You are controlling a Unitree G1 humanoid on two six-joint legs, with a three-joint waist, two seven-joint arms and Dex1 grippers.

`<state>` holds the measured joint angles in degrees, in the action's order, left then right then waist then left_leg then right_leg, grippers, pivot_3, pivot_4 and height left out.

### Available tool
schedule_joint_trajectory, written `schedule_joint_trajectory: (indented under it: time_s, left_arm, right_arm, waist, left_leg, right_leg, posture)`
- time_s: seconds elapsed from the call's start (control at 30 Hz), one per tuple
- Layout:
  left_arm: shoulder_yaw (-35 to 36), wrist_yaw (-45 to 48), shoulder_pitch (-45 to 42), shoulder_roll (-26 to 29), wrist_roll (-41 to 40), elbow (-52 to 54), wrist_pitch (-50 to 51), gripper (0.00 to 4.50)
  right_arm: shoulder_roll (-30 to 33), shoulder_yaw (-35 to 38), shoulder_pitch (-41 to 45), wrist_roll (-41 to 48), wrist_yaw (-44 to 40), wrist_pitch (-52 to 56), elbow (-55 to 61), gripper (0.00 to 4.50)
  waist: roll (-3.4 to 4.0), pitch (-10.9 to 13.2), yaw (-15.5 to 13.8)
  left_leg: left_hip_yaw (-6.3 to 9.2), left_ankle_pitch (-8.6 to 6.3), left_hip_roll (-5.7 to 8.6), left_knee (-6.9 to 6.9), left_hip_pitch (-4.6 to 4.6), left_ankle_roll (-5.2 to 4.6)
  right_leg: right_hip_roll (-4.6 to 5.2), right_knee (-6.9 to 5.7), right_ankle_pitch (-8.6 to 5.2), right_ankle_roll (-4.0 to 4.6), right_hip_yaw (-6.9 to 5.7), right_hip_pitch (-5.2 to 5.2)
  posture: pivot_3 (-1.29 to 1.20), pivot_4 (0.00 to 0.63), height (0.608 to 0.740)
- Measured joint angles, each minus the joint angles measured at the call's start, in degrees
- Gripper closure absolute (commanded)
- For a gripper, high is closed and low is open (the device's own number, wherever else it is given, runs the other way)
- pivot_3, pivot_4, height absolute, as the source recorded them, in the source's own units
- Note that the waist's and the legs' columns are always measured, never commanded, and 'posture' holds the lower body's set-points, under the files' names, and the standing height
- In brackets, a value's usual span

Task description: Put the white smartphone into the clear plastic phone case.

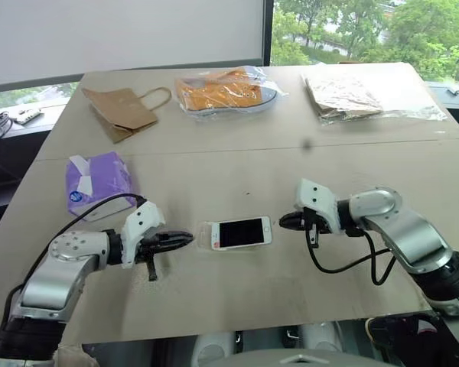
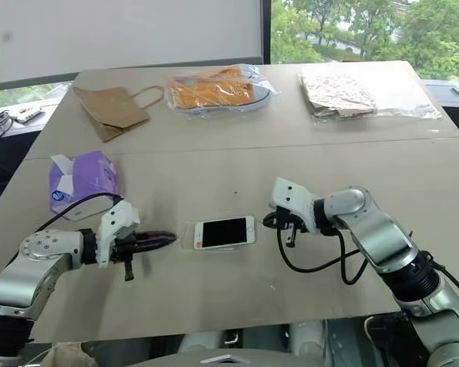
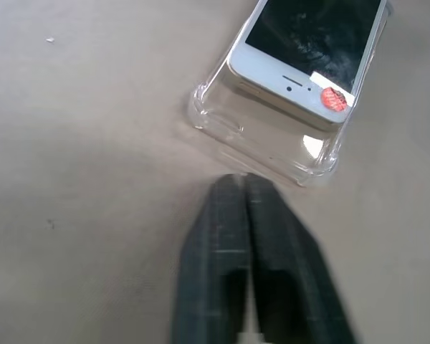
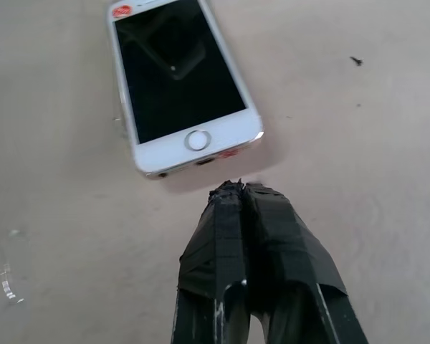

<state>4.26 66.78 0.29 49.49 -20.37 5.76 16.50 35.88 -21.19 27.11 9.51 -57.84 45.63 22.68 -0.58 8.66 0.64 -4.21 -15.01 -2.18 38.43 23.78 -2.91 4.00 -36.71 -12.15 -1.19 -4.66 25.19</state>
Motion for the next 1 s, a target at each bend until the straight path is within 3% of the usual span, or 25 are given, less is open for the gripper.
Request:
schedule_joint_trajectory:
  time_s: [0.43, 1.0]
  left_arm:
    - [-3.14, 1.16, -2.64, -2.1, 1.1, -0.66, -1.87, 4.45]
    - [-5.55, -1.45, -2.63, -6.11, 1.2, 2.4, 0.86, 4.45]
  right_arm:
    - [0.2, -5.43, -0.5, -1.52, 0.52, -3.37, -1.85, 4.5]
    - [1.78, -7.05, -0.64, -1.09, -2.64, -3.25, -1.16, 4.5]
  waist:
    - [-0.01, 0.0, -0.77]
    - [-0.03, -0.01, -1.56]
  left_leg:
    - [-0.05, 0.0, 0.05, 0.07, 0.0, -0.01]
    - [0.0, 0.0, 0.05, 0.25, -0.01, -0.02]
  right_leg:
    - [0.03, 0.0, 0.18, -0.1, 0.06, -0.04]
    - [0.01, -0.02, 0.15, -0.14, 0.04, -0.14]
  posture:
    - [0.0, 0.15, 0.74]
    - [0.0, 0.15, 0.74]
